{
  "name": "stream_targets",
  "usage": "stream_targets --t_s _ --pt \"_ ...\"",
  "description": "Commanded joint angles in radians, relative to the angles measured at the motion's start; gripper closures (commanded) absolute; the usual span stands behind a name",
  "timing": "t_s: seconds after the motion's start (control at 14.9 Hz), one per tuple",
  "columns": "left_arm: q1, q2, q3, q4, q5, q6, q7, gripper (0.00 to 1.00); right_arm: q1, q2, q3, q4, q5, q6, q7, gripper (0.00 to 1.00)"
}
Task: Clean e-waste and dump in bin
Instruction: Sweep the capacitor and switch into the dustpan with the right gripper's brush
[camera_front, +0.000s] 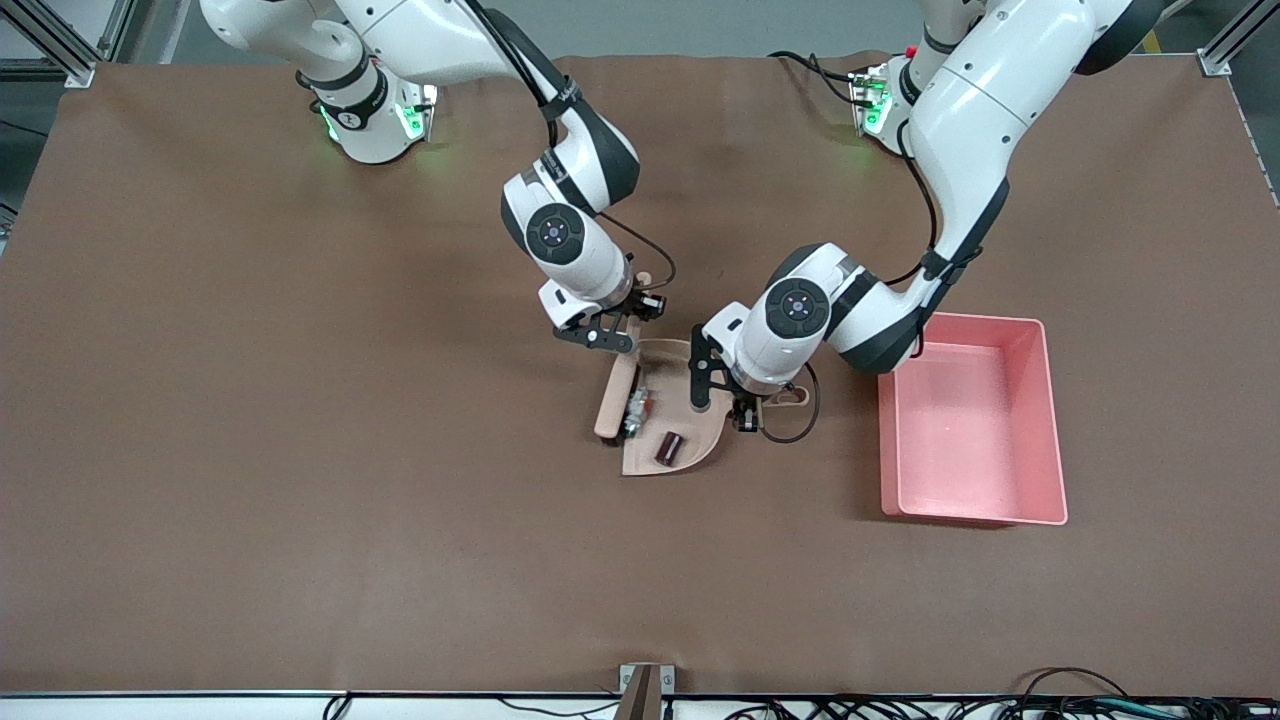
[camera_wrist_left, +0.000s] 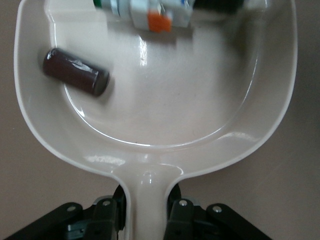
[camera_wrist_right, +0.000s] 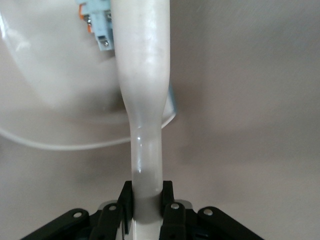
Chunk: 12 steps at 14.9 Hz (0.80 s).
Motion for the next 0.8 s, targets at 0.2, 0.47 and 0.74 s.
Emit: stream_targets --t_s 0.2,0.47,0.74 --pt "-0.016 0.018 0.004 0.034 0.020 -0.008 -0.017 0.90 0.038 0.010 -0.008 0.075 0.049 -0.074 0.083 1.00" --pt "-0.012 0.016 0.004 0.033 0.021 -0.002 -0.018 0.90 -0.031 -0.031 -0.017 0.138 0.038 -0.274 0.065 1.00" --pt "0.002 0.015 0.004 0.031 0.021 0.030 -0.020 0.96 -0.104 -0.122 -0.031 0.132 0.009 -0.358 0.013 1.00"
